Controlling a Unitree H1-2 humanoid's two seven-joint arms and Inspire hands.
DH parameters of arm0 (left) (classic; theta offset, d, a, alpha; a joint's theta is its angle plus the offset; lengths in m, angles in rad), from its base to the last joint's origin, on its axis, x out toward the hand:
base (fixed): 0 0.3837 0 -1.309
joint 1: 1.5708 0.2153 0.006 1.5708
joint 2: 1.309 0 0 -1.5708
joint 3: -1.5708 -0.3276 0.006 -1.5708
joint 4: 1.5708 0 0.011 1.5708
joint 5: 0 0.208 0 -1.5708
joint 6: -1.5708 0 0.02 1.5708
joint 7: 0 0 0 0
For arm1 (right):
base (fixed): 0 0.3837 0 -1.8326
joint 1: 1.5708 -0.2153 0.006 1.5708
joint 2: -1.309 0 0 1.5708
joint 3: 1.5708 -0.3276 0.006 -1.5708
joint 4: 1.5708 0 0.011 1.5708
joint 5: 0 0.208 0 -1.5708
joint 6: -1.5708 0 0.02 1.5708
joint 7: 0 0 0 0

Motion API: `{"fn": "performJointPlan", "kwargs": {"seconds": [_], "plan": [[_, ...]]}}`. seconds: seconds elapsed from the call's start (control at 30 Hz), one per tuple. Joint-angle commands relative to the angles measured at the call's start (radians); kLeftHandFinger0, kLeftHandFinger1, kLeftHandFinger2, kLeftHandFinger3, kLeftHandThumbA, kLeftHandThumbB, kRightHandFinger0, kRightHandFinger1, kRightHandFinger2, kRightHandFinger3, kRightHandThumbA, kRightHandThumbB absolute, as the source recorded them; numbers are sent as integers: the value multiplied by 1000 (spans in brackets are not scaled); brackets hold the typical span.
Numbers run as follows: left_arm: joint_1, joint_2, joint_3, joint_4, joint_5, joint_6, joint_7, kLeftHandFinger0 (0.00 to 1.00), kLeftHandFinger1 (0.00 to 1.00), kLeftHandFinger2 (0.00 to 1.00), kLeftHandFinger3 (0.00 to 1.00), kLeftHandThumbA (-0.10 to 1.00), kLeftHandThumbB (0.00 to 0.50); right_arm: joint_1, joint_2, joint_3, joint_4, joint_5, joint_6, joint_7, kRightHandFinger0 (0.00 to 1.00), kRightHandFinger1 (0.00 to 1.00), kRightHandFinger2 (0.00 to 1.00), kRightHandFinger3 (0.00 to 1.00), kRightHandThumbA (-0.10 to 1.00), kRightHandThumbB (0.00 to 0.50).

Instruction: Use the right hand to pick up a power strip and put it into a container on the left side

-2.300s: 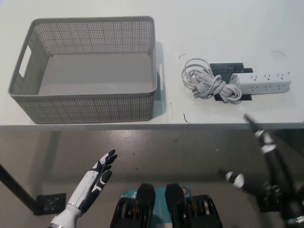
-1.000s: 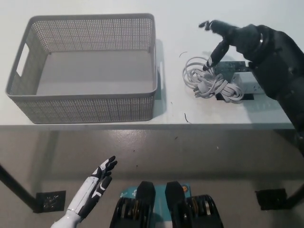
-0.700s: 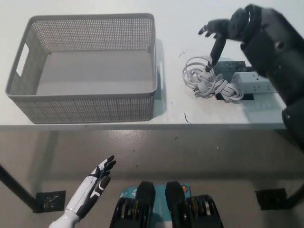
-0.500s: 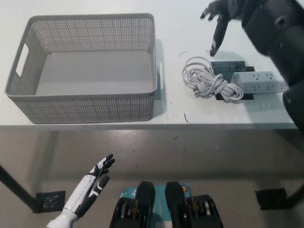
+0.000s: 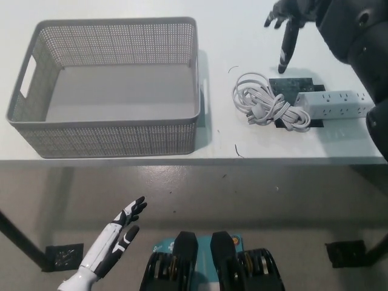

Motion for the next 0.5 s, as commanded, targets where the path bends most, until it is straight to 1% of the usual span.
{"fn": "performJointPlan", "kwargs": {"seconds": [0.0,0.07,0.1,0.2,0.23,0.27,0.3,0.33,0.37,0.4,0.43,0.47], "plan": [[-10,17,11,-31,3,-36,-11,1000,1000,1000,1000,1000,250,-16,-22,3,-2,-26,-44,3,1000,1000,1000,1000,1000,308],[-11,18,16,-31,4,-42,-7,1000,1000,1000,1000,1000,249,-6,-15,-4,7,-21,-37,-4,1000,1000,1000,1000,1000,316],[-11,18,16,-30,6,-42,-6,1000,1000,1000,1000,1000,259,6,-13,-7,11,-19,-34,-8,1000,1000,1000,1000,1000,324],[-12,21,18,-34,5,-39,-9,1000,1000,1000,1000,1000,259,33,-8,-29,24,-2,6,-35,1000,1000,1000,1000,1000,386],[-12,22,18,-38,4,-36,-12,1000,1000,1000,1000,1000,258,44,-7,-34,27,-3,11,-52,1000,1000,1000,1000,1000,390],[-12,21,17,-38,4,-39,-11,1000,1000,1000,1000,1000,257,51,-5,-39,28,0,20,-61,1000,1000,1000,1000,1000,406],[-14,19,17,-36,6,-46,-8,1000,1000,1000,1000,1000,255,68,-1,-48,32,4,31,-81,1000,1000,1000,1000,1000,403],[-14,19,18,-37,7,-47,-7,1000,1000,1000,1000,1000,253,85,5,-43,33,-5,21,-107,1000,1000,1000,1000,1000,401],[-13,19,19,-38,6,-48,-6,1000,1000,1000,1000,1000,251,97,9,-39,32,-14,11,-127,1000,1000,1000,1000,1000,380],[-13,20,20,-38,5,-48,-7,1000,1000,1000,1000,1000,252,114,17,-35,35,-22,23,-155,1000,1000,1000,1000,1000,399],[-11,21,23,-44,6,-44,-5,1000,1000,1000,1000,1000,254,126,29,-27,44,-33,51,-171,1000,1000,1000,1000,1000,402],[-10,22,24,-46,6,-44,-4,1000,1000,1000,1000,1000,254,131,33,-15,47,-43,50,-164,1000,1000,1000,1000,1000,403]]}}
